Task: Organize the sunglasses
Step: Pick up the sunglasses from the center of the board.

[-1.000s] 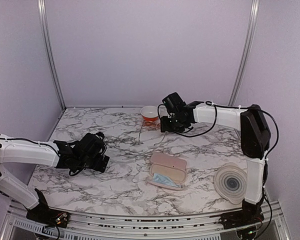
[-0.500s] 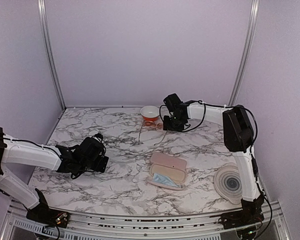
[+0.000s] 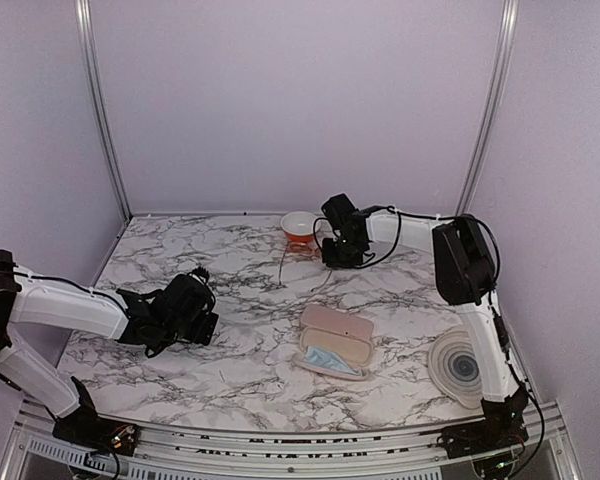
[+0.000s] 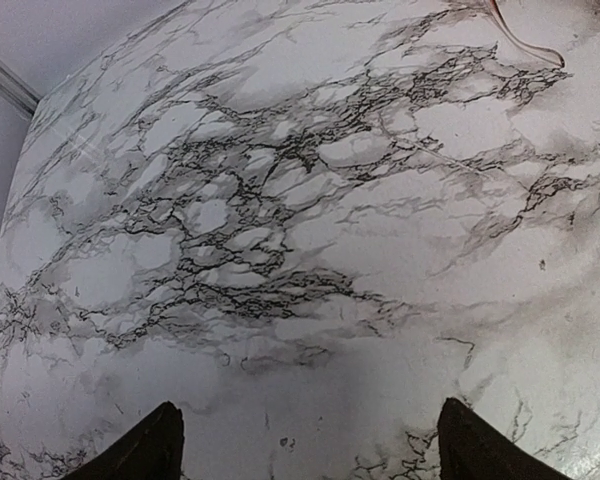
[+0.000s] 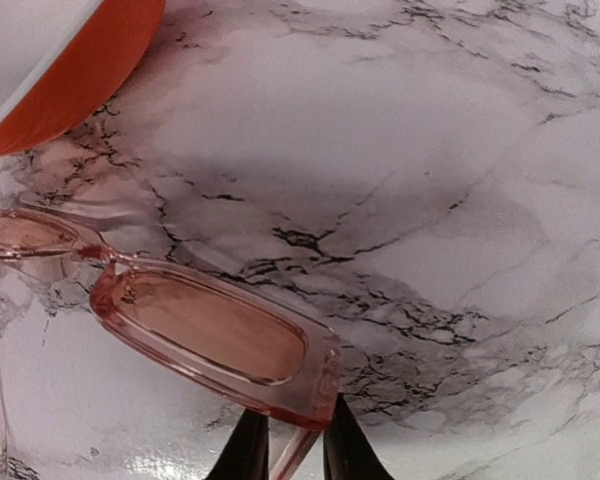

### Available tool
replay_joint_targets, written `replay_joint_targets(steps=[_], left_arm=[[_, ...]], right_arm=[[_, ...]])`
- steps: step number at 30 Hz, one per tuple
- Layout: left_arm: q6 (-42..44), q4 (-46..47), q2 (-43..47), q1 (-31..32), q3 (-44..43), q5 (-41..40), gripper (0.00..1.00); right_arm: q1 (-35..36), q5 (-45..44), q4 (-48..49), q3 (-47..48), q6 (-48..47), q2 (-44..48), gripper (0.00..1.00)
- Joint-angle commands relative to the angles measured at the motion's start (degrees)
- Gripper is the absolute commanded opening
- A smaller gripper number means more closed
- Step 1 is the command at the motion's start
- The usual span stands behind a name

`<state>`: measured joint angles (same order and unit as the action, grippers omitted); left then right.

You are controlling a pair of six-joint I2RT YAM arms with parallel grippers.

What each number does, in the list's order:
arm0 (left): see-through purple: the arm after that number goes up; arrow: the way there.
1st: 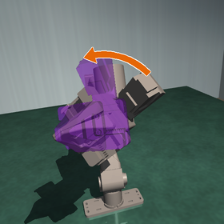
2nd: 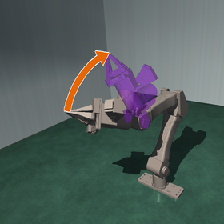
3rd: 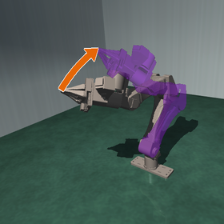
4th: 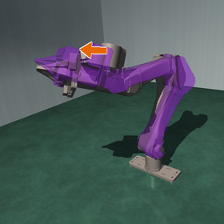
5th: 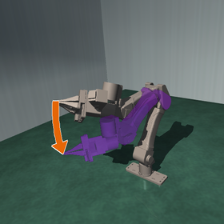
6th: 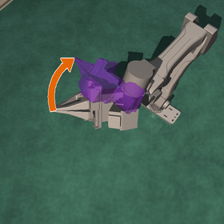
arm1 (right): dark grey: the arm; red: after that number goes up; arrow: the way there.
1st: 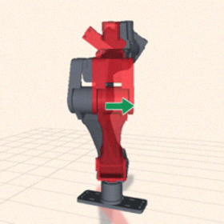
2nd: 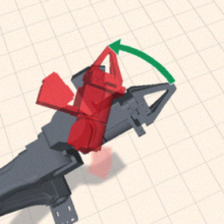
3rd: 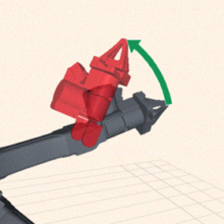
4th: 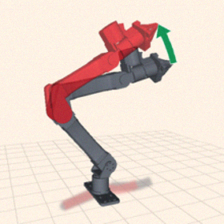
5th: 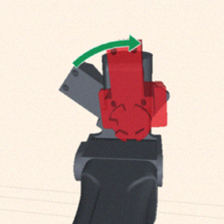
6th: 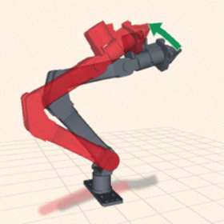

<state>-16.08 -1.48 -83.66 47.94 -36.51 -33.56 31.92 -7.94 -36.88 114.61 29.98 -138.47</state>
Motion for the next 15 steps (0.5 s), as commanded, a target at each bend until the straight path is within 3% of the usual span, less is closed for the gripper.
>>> replay_joint_targets(steps=[1, 9, 15], left_arm=[[0.1, 0.3, -0.8, -0.1, -1.4, -1.2, 0.88], [-0.3, -0.1, -1.2, 0.5, -1.8, -2.6, 0.88], [-0.5, -0.2, -0.5, 1.3, -1.5, -4.1, 0.91]], right_arm=[[0.3, 0.2, -0.1, 2.5, 0.1, -1.1, 0.15], [0.2, 0.4, 0.8, 2.8, -0.2, 0.2, 0.01], [0.5, 0.8, 3.1, -1.1, -1.5, 5.3, 0.00]])
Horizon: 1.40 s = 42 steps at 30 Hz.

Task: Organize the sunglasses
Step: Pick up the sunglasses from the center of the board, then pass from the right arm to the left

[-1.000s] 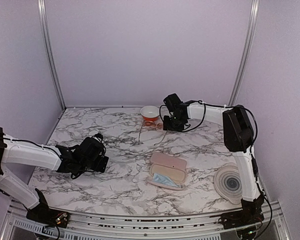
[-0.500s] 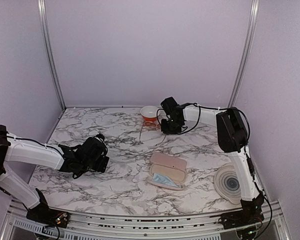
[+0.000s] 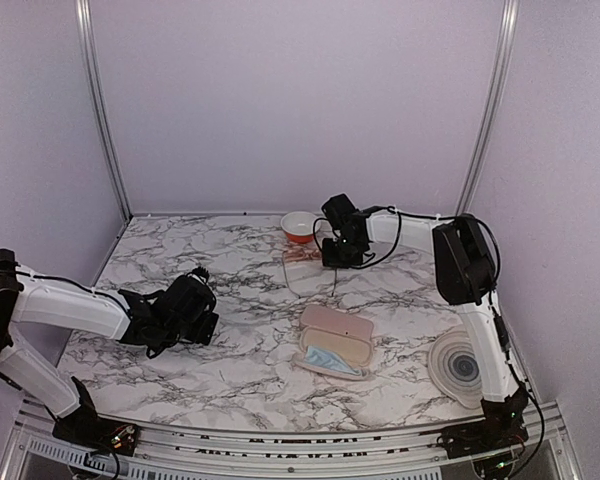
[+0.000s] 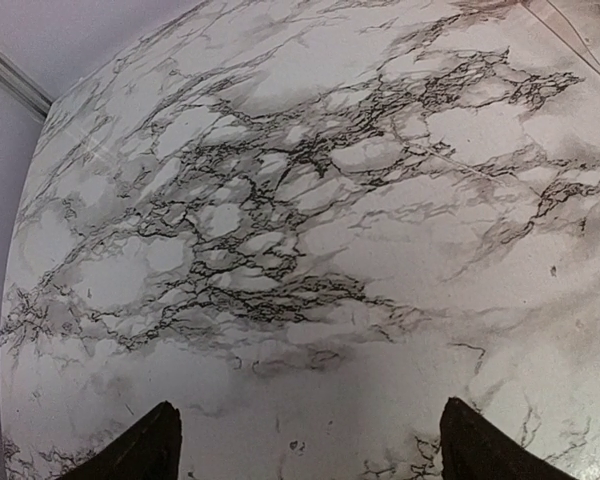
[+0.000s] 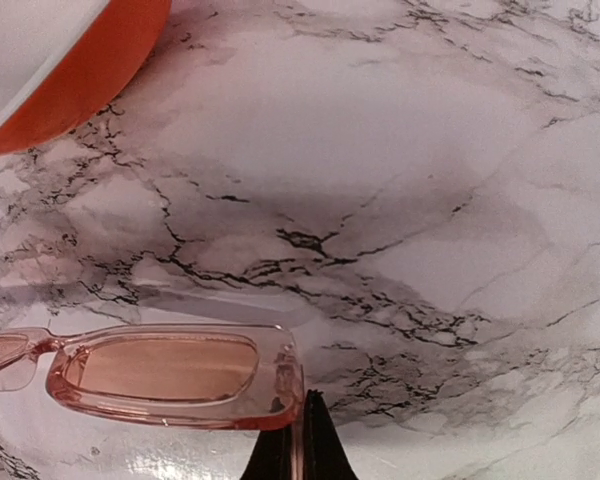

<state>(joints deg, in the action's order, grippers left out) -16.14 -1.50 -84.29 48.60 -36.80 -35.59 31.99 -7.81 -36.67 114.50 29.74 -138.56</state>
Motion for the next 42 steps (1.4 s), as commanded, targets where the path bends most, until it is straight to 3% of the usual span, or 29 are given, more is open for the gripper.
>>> replay_joint_targets(steps=[1, 5, 11, 16, 23, 30, 42], left_arm=[[-0.5, -0.2, 0.3, 0.7, -1.2, -2.2, 0.91], [-0.6, -0.9, 2.1, 0.8, -0.9, -2.4, 0.99], [-3.1, -3.4, 8.7, 0.8, -1.2, -6.4, 0.99], [-0.6, -4.2, 15.7, 0.5, -3.6, -1.7, 0.99], [7.6, -7.5, 26.3, 0.1, -9.4, 24.1, 0.99], [4.8, -12.0, 29.4, 0.0, -17.8, 46.8, 0.98], [-3.8, -12.8, 20.7, -0.1, -25.8, 67.1, 0.98]], right_arm=[[0.6, 0.9, 3.8, -2.2, -1.9, 6.8, 0.00], [1.4, 1.3, 6.9, -6.3, -4.9, 12.8, 0.00], [3.6, -2.7, 8.1, -10.6, -11.1, 21.6, 0.00], [7.1, -8.2, 11.4, -17.5, -16.6, 29.5, 0.00], [11.6, -12.8, 17.2, -27.2, -24.8, 39.8, 0.00], [18.0, -13.3, 26.8, -40.1, -33.4, 52.2, 0.00], [30.9, -14.9, 36.8, -51.5, -46.1, 64.9, 0.00]])
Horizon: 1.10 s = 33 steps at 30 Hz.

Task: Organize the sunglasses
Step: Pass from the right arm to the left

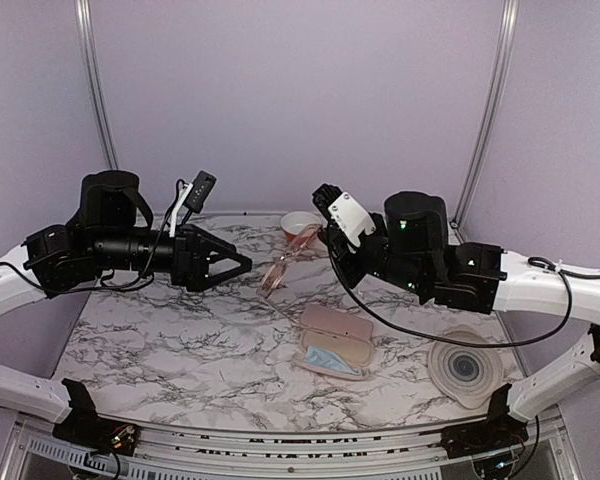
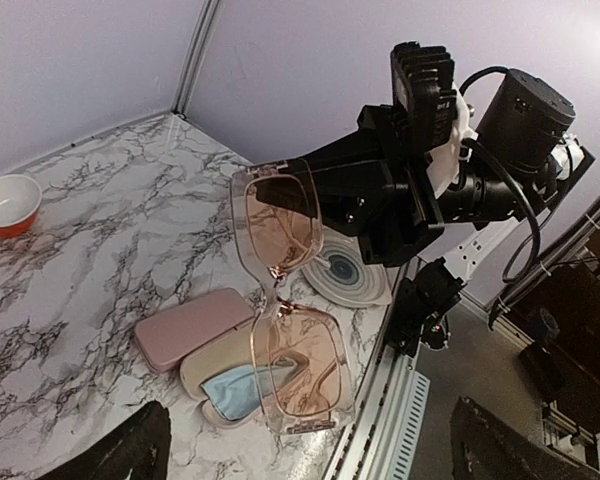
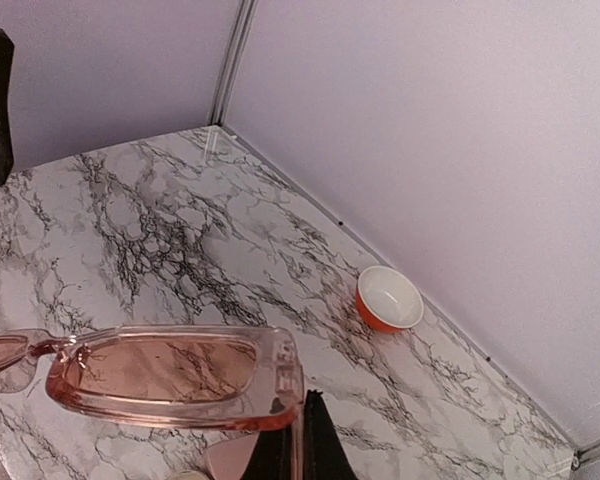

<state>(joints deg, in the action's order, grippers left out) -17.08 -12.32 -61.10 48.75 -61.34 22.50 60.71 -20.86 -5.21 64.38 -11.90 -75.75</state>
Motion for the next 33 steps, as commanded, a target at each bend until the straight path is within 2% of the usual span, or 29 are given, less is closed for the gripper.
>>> replay_joint_targets(steps=[1, 7, 23, 30, 33], left_arm=[[-3.0, -1.7, -3.0, -0.2, -1.0, 9.8, 0.98], [-3.7, 0.3, -4.9, 0.1, 1.1, 11.8, 0.95], [-2.2, 3.5, -8.6, 2.3, 4.9, 7.9, 0.91], [-0.9, 3.3, -11.8, 3.6, 4.6, 4.7, 0.86], [-0.6, 3.4, -11.8, 3.8, 4.5, 4.0, 0.80]], right_arm=[[2.8, -2.4, 5.9, -1.8, -4.6, 2.2, 0.00], [4.9, -3.9, 5.6, -1.2, -4.6, 0.9, 0.00], [5.7, -3.8, 3.6, 1.0, -3.1, -3.3, 0.00], [5.8, -4.2, 2.1, 1.6, -3.0, -4.3, 0.00], [5.8, -4.1, 1.9, 1.5, -3.0, -4.2, 0.00]])
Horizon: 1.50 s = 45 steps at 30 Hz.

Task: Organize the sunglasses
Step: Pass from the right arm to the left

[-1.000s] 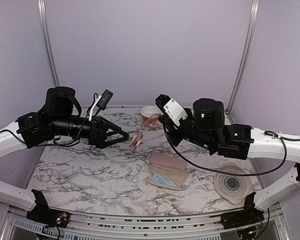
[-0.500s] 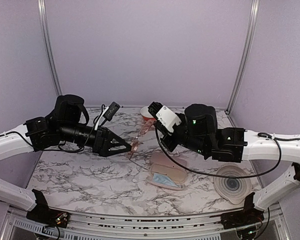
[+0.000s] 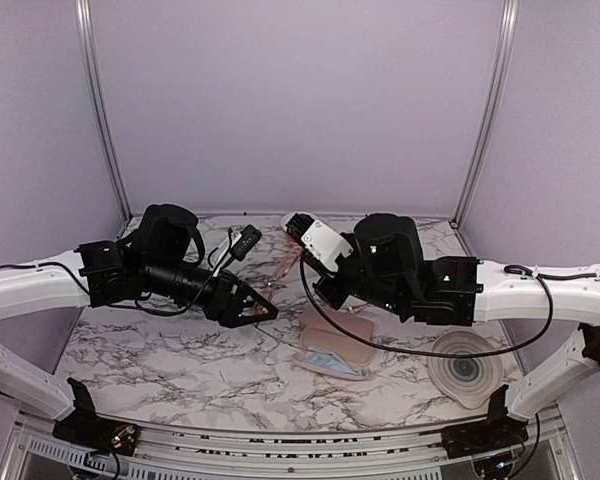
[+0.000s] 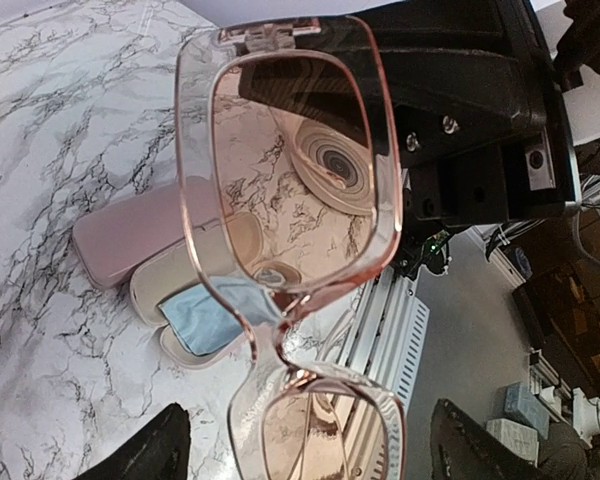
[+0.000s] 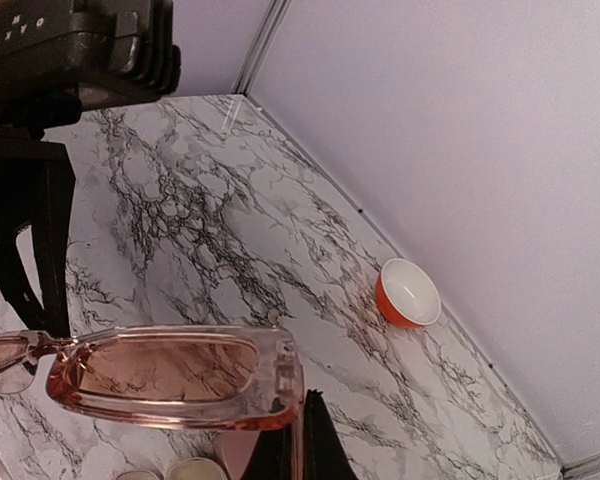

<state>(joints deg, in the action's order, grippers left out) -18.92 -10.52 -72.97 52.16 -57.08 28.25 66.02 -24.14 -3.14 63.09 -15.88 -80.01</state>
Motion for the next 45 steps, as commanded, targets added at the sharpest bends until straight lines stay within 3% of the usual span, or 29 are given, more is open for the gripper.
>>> replay_joint_targets(steps=[1, 13, 19, 24, 31, 38, 45], left_arm=[[1.3, 1.6, 0.1, 0.5, 0.1, -1.9, 0.76], [2.0, 0.7, -1.0, 0.6, -0.2, -1.8, 0.65], [2.4, 0.6, -2.4, 1.0, -0.7, -1.5, 0.64], [2.7, 0.2, -2.6, 1.1, -0.9, -2.6, 0.50], [2.8, 0.1, -2.9, 1.2, -1.1, -2.8, 0.38], [1.6, 0.1, -3.3, 1.2, -2.0, -7.0, 0.35], [1.4, 0.1, -3.5, 1.2, -2.0, -10.1, 0.34]], right_arm=[[0.5, -0.8, -0.3, 2.7, 0.9, 0.0, 0.00], [0.5, -1.4, -1.3, 3.2, 0.9, -0.8, 0.00], [0.6, -1.4, -1.3, 3.2, 1.1, -0.9, 0.00], [0.5, -1.5, -1.7, 3.2, 1.2, -0.9, 0.00], [0.6, -2.4, -3.7, 4.3, 2.8, -1.7, 0.00], [0.6, -1.7, -9.7, 6.8, 9.8, -3.0, 0.38], [0.5, 12.1, -11.2, 1.6, 16.9, 6.0, 0.52]])
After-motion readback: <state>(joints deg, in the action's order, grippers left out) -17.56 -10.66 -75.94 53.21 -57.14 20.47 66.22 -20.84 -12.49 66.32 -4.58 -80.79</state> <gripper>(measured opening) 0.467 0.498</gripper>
